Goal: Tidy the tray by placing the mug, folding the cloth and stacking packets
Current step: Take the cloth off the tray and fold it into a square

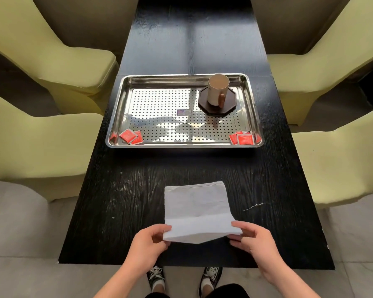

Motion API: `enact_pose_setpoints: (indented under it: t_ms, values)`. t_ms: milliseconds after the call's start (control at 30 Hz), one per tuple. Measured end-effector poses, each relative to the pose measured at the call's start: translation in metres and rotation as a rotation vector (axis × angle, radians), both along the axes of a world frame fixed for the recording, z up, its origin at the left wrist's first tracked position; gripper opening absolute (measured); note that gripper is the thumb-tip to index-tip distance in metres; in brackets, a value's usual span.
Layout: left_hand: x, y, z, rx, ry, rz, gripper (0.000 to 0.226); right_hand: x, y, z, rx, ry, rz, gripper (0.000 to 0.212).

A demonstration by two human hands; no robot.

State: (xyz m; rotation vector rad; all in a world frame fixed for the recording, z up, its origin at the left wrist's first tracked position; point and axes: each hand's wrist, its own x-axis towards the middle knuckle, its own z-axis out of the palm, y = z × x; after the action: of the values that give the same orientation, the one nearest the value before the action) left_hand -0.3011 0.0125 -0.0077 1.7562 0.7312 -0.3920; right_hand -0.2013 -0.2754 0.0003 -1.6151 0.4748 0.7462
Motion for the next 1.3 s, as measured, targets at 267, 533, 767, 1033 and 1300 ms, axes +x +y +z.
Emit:
enact_pose_setpoints:
  t_ms: [267,533,767,1033,1300]
  values:
    - [0.031,0.010,-0.023,0.287,-0.083,-0.187,0.025,0.021,0.010,-0.007,-0.360,-0.460,0.335,0.024]
    - [0.042,0.006,-0.026,0.259,-0.012,-0.118,0.012,0.046,0.019,-0.023,-0.355,-0.339,0.507,0.037]
    - [0.040,0.006,-0.028,0.302,0.028,-0.013,0.016,0.050,0.019,-0.030,-0.446,-0.417,0.475,0.009]
    - [0.037,-0.004,-0.032,0.219,0.086,0.143,0.028,0.067,0.046,-0.035,-0.480,-0.434,0.473,0.011]
    - [0.046,0.000,-0.040,0.126,0.109,0.310,0.026,0.096,0.058,-0.032,-0.548,-0.366,0.341,0.013]
